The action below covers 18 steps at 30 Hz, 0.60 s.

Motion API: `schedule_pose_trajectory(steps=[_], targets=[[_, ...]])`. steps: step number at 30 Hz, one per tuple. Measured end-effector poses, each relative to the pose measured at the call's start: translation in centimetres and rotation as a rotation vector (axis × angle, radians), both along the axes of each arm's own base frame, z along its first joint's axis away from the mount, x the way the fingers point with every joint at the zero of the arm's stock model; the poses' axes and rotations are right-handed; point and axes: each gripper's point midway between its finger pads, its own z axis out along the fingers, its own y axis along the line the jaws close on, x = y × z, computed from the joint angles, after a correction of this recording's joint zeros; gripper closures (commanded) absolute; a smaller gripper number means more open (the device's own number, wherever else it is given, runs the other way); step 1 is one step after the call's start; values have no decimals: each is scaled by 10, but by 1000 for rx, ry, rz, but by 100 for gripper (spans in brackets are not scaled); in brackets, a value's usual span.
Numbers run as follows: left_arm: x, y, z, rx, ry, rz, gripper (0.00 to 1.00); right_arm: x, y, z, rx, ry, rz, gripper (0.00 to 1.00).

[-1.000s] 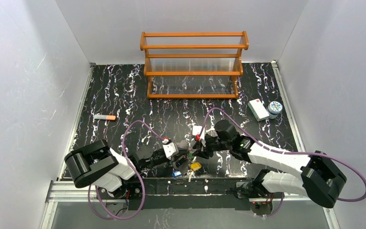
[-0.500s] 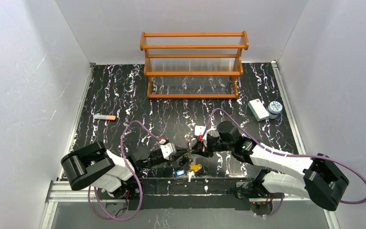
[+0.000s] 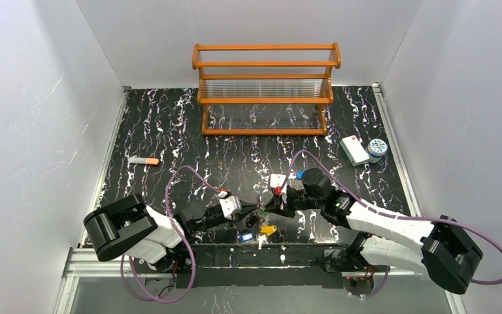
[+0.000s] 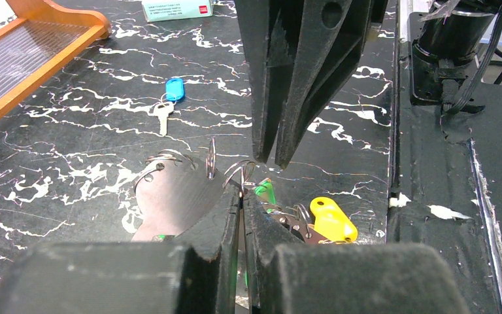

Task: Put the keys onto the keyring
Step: Adjust the key on the keyring.

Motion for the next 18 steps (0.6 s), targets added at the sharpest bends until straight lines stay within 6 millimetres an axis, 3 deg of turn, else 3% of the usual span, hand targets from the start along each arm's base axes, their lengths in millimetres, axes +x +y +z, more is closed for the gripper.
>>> schedule_pose_trajectory(steps=[6, 12, 15, 18], targets=[[0, 0, 0, 0, 1, 0, 100, -9, -1, -2, 10, 29, 32, 91], [0, 0, 0, 0, 1, 0, 100, -18, 2, -5, 13, 69, 73, 91], [0, 0, 0, 0, 1, 0, 100, -18, 3, -8, 8, 79, 76, 87], [0, 0, 0, 0, 1, 0, 100, -16, 4, -11, 4, 82, 68, 76]])
